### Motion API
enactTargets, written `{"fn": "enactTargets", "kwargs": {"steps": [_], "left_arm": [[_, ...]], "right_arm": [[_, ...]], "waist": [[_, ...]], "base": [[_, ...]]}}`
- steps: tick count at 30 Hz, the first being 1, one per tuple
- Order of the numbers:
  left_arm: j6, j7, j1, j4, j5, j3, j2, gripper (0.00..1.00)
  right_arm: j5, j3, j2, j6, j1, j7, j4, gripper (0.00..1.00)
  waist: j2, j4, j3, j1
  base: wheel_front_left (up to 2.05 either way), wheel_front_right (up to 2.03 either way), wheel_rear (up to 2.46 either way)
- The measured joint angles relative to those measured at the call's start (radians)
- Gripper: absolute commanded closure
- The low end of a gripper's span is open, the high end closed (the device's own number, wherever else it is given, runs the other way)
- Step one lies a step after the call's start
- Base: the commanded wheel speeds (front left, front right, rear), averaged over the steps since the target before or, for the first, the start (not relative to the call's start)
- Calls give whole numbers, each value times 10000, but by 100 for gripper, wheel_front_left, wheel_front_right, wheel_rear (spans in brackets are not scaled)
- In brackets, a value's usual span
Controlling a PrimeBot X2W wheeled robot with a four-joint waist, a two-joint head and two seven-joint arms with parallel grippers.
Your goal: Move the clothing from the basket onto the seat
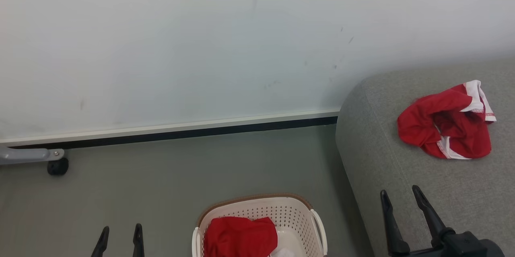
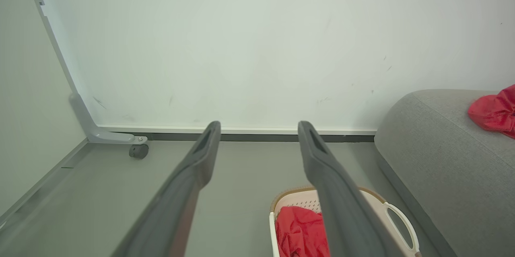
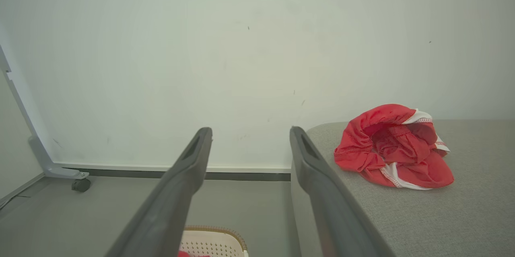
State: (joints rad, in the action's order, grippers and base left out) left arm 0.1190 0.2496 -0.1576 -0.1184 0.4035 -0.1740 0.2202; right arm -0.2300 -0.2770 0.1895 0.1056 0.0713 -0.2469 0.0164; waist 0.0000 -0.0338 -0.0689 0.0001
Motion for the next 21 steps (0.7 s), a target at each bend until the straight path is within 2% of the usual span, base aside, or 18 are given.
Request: {"fn": "enactTargets", "kwargs": {"steps": [13, 21], "left_arm": [[-44, -65, 241, 13, -349, -535, -128, 0], [-180, -456, 1657, -491, -635, -1179, -430, 0]], "right_arm": [[0, 353, 222, 12, -50, 79, -485, 0], [40, 558, 326, 13, -1007, 138, -880, 0]], "waist": [[0, -60, 749, 0], [1, -151, 1783, 1]], "base": [[0, 0, 0], [0, 0, 0]]}}
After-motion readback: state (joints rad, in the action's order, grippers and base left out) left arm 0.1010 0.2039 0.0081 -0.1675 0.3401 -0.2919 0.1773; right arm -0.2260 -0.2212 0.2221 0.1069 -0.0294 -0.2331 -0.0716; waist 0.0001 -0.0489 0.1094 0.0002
